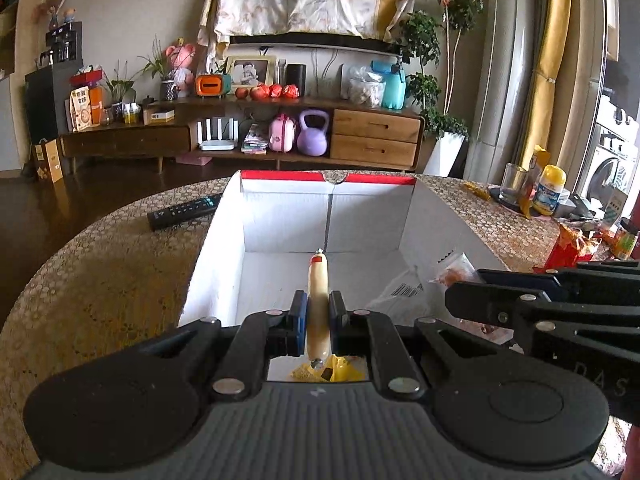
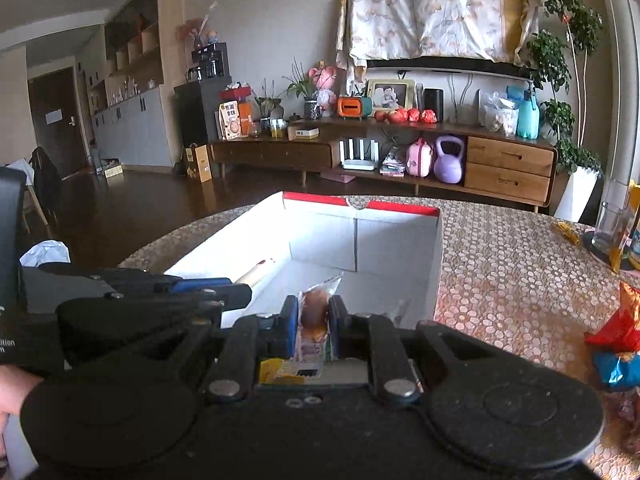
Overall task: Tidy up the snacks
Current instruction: 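Carry the sausage and the small snack over the white box, then open both tools to release the snacks into the box, then move both open tools back over the remaining snack pile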
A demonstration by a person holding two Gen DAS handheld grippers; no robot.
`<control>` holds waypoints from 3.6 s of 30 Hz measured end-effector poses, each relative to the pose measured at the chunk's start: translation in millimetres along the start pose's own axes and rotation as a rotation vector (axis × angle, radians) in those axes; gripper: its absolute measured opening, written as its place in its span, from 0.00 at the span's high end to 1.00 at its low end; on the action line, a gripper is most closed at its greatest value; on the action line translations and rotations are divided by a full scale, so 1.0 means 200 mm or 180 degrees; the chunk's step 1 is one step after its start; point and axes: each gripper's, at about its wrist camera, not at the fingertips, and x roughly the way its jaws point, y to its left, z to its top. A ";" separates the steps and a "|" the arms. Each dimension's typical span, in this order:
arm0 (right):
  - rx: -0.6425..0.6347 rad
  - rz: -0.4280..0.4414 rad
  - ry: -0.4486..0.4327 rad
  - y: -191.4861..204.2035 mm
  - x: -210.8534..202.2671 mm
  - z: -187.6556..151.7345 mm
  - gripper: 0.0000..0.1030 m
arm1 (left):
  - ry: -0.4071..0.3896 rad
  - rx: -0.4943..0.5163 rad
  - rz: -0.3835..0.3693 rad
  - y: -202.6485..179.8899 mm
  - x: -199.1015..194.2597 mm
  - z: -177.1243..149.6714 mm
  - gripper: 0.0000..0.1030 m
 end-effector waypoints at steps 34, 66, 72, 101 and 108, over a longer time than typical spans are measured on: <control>0.0199 -0.0175 -0.0064 -0.12 -0.10 -0.02 0.53 | -0.0107 0.0018 0.0224 -0.08 -0.07 0.02 0.26; 0.0871 -0.1033 -0.0344 -0.64 -0.50 -0.23 0.14 | -0.0253 0.0529 -0.0402 -0.66 -0.10 0.08 0.00; 0.1007 -0.1237 -0.0327 -0.76 -0.54 -0.31 0.10 | -0.0244 0.0649 -0.0523 -0.77 -0.09 0.08 0.00; 0.1517 -0.1890 -0.0218 -1.20 -0.73 -0.60 0.10 | -0.0068 0.1107 -0.1090 -1.31 0.17 0.03 0.00; 0.1620 -0.1939 -0.0127 -1.30 -0.70 -0.66 0.10 | 0.0056 0.1158 -0.1125 -1.43 0.36 0.01 0.00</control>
